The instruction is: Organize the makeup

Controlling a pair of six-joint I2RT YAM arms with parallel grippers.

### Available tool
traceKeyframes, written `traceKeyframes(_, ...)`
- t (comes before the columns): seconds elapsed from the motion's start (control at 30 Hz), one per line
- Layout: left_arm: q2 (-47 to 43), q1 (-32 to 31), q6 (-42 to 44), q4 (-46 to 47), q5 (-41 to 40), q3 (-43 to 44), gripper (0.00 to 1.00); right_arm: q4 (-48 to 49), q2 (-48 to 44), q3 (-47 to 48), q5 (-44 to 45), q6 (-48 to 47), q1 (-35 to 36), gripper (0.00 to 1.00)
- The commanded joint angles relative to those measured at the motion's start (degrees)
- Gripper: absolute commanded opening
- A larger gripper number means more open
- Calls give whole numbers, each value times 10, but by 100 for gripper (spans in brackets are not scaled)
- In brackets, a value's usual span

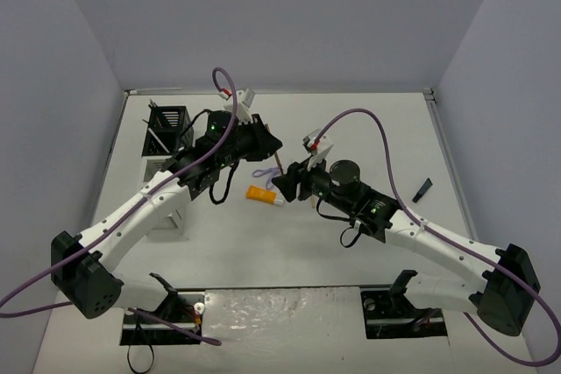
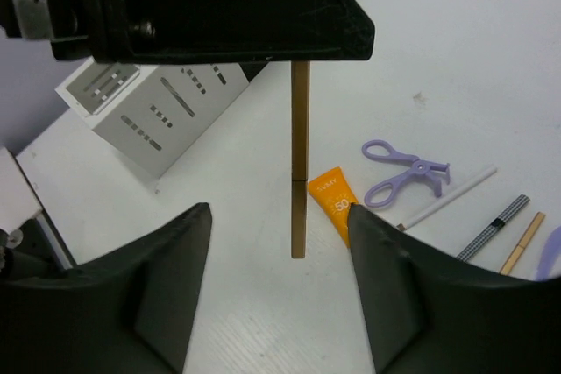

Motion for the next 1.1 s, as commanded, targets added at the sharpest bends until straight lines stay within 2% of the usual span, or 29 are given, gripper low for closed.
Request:
traceKeyframes(0.0,-5,2,37,39,-61,40,0,17,-12,9,42,-2,2,71)
traceKeyframes(0.2,-13,57,125,35,-181,56,0,-54,-22,12,114,-9,2,80)
traceKeyframes(0.37,-17,196,169,77,-234,37,0,-79,-28,-3,166,-7,2,89)
traceKeyframes(0.5,5,287,183,113,-237,28,0,-96,-17,-8,181,-2,1,98)
traceKeyframes(0.63,42,347,188,147,-214,19,0,-106,-3,-9,187,1,0,99)
traceKeyframes(0.87,96,413,187,210,-175,-5,2,-119,-8,-20,193,4,0,100)
traceKeyframes(1.0,117,429,180,208,-165,-14,11,-126,-5,-28,199,16,-1,100)
traceKeyframes(1.07,117,432,181,209,-169,-24,23,-131,1,-29,202,24,-1,100)
